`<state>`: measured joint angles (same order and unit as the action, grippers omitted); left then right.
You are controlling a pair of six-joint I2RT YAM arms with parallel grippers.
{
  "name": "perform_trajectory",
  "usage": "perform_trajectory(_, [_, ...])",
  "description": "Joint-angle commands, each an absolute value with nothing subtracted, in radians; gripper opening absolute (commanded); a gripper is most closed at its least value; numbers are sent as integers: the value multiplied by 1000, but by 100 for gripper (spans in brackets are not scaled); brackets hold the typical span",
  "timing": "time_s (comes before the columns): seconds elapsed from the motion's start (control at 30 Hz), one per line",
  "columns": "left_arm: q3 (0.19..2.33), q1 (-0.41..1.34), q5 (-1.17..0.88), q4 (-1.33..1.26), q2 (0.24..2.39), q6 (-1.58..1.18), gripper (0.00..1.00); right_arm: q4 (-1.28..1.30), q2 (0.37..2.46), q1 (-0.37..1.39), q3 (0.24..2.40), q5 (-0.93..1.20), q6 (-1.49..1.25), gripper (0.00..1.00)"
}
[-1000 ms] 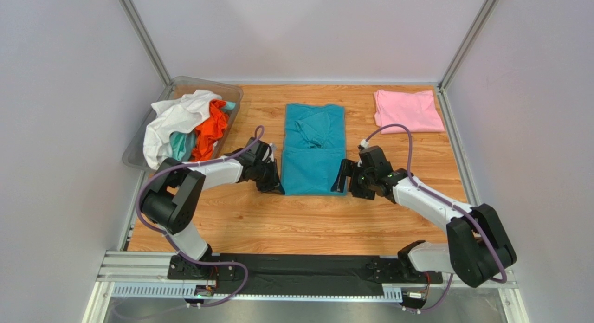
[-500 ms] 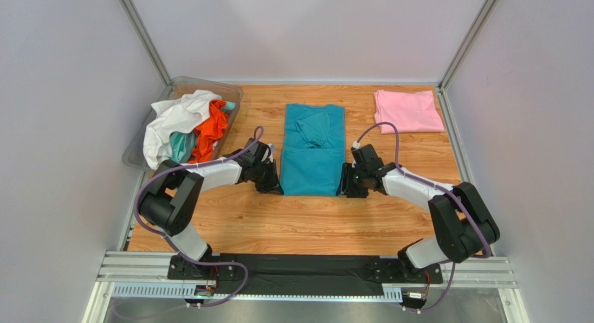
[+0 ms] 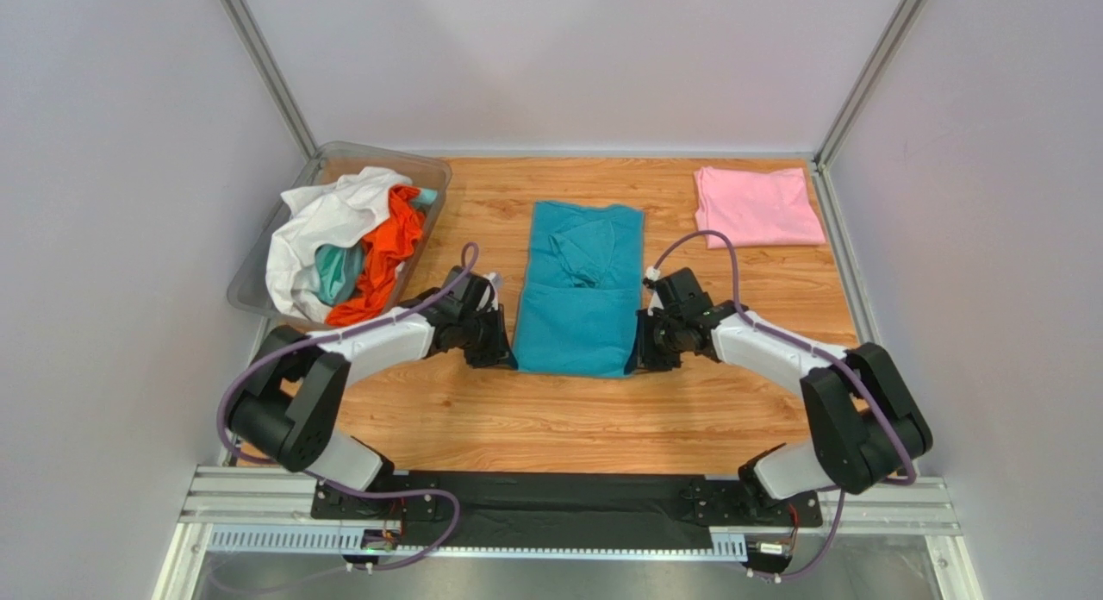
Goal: Fold and stack the t-shirts
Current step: Fold the tshirt
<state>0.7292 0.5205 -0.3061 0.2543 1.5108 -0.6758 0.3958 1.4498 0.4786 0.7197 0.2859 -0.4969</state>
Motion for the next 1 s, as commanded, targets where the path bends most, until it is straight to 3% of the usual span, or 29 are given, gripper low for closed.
perform_trajectory(0.0, [681, 546, -249, 333, 1344, -672, 0, 526, 1350, 523, 703, 387, -488, 0])
perform_trajectory(0.3, [568, 635, -141, 597, 827, -767, 0, 834, 1132, 714, 741, 570, -570, 0])
perform_trajectory(0.57, [592, 646, -169, 733, 553, -825, 0, 850, 1016, 842, 772, 830, -751, 0])
perform_trajectory(0.73, [626, 646, -166, 746, 506, -819, 0, 819, 967, 845, 765, 867, -828, 0])
perform_trajectory(0.97, [707, 646, -110, 700, 607, -781, 0, 819, 933, 830, 739, 792, -874, 0])
